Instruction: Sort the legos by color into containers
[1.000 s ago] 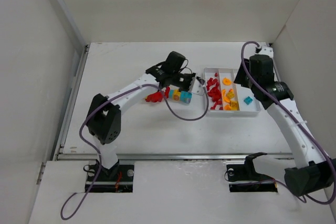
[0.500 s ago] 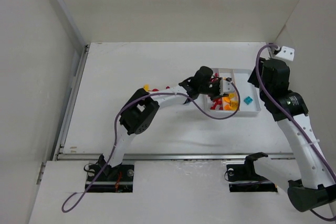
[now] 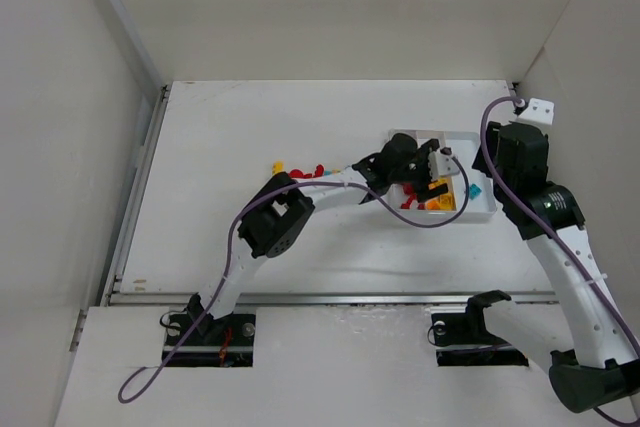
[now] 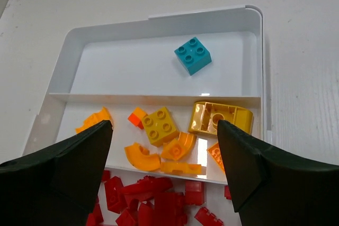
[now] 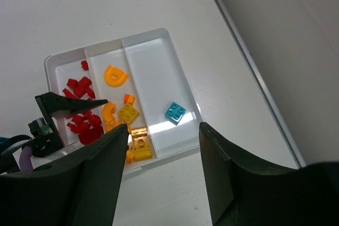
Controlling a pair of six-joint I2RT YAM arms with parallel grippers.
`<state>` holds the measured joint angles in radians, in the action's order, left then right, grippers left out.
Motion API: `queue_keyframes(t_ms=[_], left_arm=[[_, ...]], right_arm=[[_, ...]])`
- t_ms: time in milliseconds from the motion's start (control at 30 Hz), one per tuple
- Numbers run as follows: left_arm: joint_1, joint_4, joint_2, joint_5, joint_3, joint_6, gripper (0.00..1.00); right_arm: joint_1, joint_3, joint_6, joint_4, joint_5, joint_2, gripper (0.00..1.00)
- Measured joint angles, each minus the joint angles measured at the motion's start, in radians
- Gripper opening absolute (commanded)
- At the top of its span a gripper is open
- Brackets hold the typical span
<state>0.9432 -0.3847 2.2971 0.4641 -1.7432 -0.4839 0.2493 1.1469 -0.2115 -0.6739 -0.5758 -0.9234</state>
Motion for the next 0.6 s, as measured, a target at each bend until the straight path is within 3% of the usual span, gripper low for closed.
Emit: queue_keyframes(t_ms=[233, 333, 567, 600], left_arm=[[0.004, -0.008, -0.006, -0.029, 0.043, 0.009, 0.81], [0.004, -0.005, -0.045, -0.037, 0.088, 0.011, 0.81], [0.003, 0.016, -0.34, -0.128, 0.309, 0.013, 0.81], [0.001, 0.024, -0.391, -0.147, 0.34, 0.012, 0.81]], right_arm=[[0.0, 0.004, 0.015, -0.002, 0.001, 0.0, 0.62], [0.0, 0.011, 0.02, -0.01, 0.019, 0.0, 0.68], [0.0, 0.057, 0.023, -0.027, 0.151, -0.023, 0.76], [0.0, 0.062, 0.02, -0.025, 0.183, -0.034, 0.83]])
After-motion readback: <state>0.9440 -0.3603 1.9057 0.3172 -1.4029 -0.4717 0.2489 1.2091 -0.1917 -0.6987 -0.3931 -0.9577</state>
